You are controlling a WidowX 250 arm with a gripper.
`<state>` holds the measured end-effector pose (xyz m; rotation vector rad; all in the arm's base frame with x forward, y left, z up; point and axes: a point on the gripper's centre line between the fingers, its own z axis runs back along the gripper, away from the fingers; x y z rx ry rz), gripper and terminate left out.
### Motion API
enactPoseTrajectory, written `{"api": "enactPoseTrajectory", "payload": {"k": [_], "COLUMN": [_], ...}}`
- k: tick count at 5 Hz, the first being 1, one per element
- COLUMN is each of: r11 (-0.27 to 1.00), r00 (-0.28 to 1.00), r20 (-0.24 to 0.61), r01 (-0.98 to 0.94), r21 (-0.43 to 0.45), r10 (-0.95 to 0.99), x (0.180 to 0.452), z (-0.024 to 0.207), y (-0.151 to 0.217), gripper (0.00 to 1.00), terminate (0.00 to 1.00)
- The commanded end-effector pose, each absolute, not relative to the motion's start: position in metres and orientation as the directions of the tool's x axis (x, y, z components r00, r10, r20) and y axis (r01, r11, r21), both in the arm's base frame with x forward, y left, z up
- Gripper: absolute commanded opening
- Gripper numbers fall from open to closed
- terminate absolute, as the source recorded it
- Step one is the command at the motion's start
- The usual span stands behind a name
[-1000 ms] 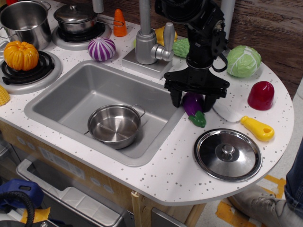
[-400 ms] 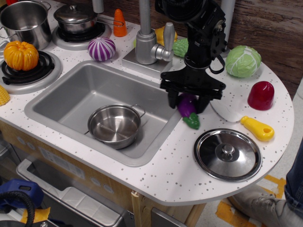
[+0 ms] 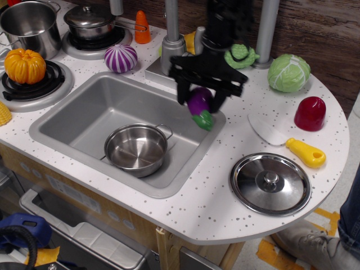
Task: Put eggplant in pot or pan
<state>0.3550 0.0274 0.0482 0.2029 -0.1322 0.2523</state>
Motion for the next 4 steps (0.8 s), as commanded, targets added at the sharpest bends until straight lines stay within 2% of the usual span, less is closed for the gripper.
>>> {"api": "enactPoseTrajectory", "payload": {"k": [1, 2, 4], "r11": [0.942, 0.935, 0.95], "r00": [0.941, 0.932, 0.913], "r20": [0.258, 0.281, 0.336], "r01": [-0.273, -0.291, -0.286], "r21": [0.195, 0.203, 0.122], "r10": [0.219, 0.229, 0.232], "x": [0.339, 0.329, 0.317], "z": [0.066, 0.054, 0.014], "y": [0.078, 0.091, 0.119], "gripper": [1.0, 1.0, 1.0], "terminate": [0.0, 0.0, 0.0]}}
